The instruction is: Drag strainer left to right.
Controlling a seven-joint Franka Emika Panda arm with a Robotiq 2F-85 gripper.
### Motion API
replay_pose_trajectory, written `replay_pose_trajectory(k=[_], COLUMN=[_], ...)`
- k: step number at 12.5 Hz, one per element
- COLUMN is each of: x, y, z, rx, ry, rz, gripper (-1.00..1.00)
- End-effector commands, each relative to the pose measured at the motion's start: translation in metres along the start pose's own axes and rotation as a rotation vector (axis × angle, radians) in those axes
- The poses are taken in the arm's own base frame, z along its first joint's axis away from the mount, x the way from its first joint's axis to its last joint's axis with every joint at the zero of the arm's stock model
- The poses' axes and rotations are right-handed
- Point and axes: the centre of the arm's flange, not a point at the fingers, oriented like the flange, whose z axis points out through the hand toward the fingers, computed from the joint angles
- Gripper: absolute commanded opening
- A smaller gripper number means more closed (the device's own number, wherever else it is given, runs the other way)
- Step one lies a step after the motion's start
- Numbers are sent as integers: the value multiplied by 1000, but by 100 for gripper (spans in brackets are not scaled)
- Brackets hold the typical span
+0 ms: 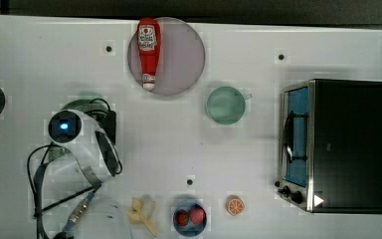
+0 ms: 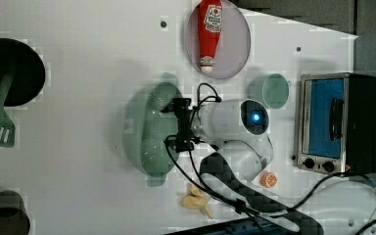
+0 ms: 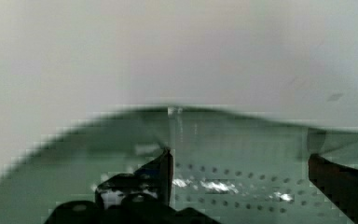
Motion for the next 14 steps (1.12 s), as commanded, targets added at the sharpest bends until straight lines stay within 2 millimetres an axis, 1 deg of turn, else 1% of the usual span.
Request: replay_pose_trajectory(k=[1, 4, 10, 14], x=[62, 99, 175, 220], y=[-17, -22, -25, -25], z=[-22, -27, -31, -32], rx=[26, 26, 17, 12], ry=[10, 18, 50, 72], rz=[42, 22, -21, -16], gripper=[100, 100, 100, 100])
